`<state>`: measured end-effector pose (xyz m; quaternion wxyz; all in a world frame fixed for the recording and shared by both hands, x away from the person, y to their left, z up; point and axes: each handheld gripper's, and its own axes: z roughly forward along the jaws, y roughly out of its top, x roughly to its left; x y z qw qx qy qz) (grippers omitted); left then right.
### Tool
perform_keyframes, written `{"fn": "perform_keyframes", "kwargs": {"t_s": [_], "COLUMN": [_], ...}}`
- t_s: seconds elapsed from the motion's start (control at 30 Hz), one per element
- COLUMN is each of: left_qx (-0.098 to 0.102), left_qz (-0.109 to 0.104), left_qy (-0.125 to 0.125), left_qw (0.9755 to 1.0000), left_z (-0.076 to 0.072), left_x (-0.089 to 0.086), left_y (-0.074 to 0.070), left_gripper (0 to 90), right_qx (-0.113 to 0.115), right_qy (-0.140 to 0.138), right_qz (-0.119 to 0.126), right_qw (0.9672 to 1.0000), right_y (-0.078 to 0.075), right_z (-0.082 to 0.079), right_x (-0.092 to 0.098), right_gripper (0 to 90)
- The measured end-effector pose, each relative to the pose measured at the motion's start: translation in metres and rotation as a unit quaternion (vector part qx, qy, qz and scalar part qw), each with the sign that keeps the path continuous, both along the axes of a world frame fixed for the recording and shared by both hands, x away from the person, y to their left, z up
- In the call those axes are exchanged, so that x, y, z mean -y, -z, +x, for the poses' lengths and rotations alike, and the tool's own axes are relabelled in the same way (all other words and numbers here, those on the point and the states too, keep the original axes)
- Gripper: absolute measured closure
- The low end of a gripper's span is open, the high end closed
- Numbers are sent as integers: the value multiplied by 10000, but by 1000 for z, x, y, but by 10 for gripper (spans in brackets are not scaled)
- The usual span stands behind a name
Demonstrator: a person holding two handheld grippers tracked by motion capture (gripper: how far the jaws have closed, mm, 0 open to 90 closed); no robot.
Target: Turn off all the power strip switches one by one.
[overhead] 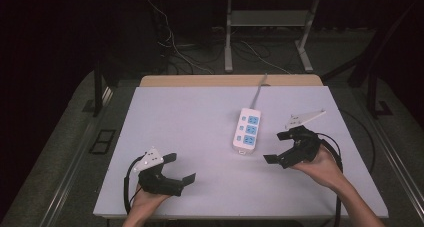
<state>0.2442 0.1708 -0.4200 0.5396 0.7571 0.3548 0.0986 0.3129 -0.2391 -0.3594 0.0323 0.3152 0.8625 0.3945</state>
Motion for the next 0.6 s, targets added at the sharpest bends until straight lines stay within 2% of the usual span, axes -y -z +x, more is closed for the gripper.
{"fn": "perform_keyframes", "kwargs": {"t_s": [0.27, 0.6], "left_qx": [9, 34], "left_qz": [-34, -78], "left_qy": [-7, 48], "left_qw": [10000, 10000], "left_z": [1, 0], "left_x": [-2, -2], "left_y": [0, 0], "left_gripper": [0, 0], "right_qx": [29, -18], "right_qy": [-96, -180], "right_qz": [-168, -217], "right_qw": [9998, 9996], "right_y": [-9, -18], "right_z": [15, 33], "right_x": [-12, -22], "right_gripper": [4, 4]}}
